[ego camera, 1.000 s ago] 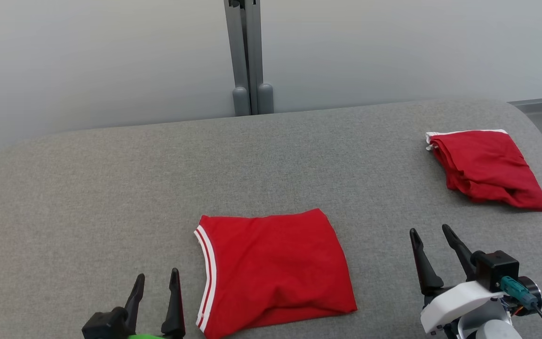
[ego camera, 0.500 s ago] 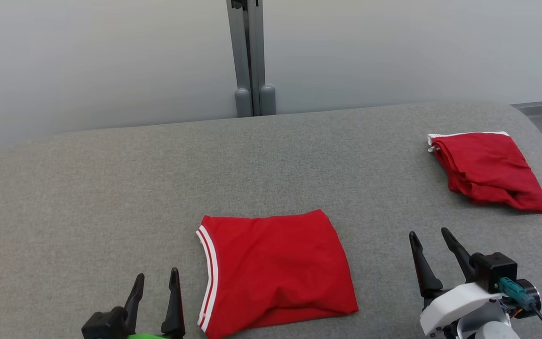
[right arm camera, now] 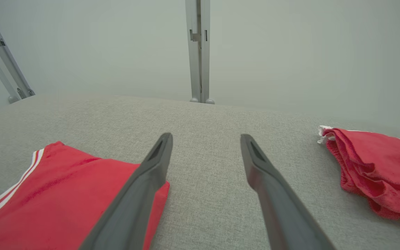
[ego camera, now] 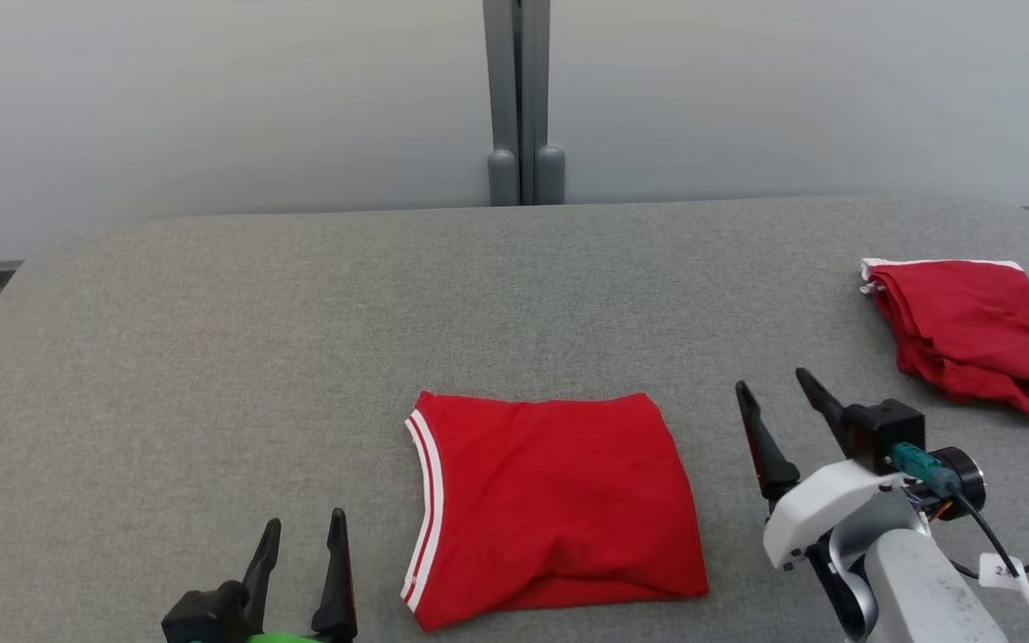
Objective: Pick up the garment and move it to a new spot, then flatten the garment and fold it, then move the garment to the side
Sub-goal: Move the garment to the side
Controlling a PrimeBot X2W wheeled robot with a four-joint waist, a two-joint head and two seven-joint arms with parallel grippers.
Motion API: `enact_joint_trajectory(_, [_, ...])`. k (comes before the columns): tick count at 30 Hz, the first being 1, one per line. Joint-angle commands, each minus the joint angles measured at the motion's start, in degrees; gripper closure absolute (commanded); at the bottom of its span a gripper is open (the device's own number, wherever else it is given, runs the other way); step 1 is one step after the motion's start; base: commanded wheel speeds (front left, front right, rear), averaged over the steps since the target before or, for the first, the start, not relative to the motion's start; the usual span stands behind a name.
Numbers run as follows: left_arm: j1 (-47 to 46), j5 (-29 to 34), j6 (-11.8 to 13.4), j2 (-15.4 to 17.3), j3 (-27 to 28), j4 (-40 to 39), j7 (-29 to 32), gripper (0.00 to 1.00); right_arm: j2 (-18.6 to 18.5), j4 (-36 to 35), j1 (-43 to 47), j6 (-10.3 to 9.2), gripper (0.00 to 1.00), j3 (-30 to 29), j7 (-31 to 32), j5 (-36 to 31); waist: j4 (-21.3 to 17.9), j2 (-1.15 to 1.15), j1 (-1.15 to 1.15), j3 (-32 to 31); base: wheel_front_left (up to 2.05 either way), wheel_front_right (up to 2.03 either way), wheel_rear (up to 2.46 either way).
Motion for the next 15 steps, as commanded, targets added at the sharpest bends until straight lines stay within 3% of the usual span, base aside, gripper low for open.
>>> enact_joint_trajectory(1, [-0.73,-0.24,0.14,0.07,-0.03,0.12,-0.16,0.0,-0.19,1.44,-0.99,-0.06,0.0,0.92,1.28,0.23,1.6,0.0,0.0,0.79,0.0,0.0,0.0])
enact_joint_trajectory(6, [-0.67,-0.53,0.52,0.08,-0.21,0.36,-0.16,0.0,-0.21,7.15,-3.03,-0.06,0.0,4.9,7.31,1.51,4.12,0.0,0.0,1.72,0.0,0.0,0.0])
enact_joint_trajectory(15, [-1.27,-1.15,0.91,0.08,-0.12,-0.23,-0.16,0.0,-0.2,14.18,-5.52,-0.06,0.0,6.76,13.07,2.27,6.7,0.0,0.0,4.49,0.0,0.0,0.0])
